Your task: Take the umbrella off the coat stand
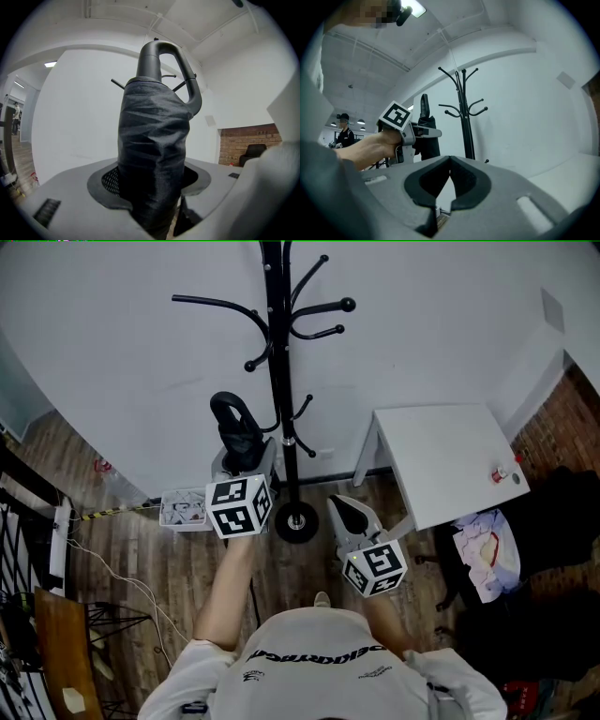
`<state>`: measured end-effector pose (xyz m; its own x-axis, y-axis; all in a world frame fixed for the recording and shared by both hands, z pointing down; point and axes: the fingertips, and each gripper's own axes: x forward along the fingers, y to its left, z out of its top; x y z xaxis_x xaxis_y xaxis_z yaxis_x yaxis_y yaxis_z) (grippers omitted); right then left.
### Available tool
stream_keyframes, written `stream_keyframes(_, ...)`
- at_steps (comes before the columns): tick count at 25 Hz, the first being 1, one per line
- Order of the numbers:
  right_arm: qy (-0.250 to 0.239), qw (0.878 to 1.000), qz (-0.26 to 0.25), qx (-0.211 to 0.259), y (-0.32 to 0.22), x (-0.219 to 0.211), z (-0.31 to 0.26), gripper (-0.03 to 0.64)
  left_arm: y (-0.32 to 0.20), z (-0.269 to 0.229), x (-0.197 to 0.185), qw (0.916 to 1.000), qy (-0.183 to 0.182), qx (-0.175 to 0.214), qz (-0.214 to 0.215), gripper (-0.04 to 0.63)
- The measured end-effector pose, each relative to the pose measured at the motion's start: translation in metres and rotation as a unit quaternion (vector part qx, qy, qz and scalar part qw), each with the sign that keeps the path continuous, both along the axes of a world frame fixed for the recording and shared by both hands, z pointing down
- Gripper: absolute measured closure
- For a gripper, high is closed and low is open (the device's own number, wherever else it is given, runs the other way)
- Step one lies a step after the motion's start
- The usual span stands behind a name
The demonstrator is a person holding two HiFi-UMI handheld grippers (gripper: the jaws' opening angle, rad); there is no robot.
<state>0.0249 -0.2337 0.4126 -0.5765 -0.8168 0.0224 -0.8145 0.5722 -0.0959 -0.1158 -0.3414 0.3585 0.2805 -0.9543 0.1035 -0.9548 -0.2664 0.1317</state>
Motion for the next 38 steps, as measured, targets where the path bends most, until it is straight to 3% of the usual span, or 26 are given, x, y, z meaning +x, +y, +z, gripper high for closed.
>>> stream_keyframes(8,-0.003,1.0,0.001,-0.004,0.008,-0.003,0.0,0.617,0.028,0.009,0.003,0.9999,0.011,0.001,0.005,0.331)
stream_keyframes(19,0.003,1.0,0.007,-0.005,0.006,-0.003,0.002,0.618,0.052,0.032,0.015,0.9997,-0.014,0.001,0.02,0.331)
stream_keyframes(38,0.007,1.0,0.015,0.005,0.009,0.003,0.0,0.617,0.087,0.056,0.032,0.9996,-0.003,0.017,0.022,0.331)
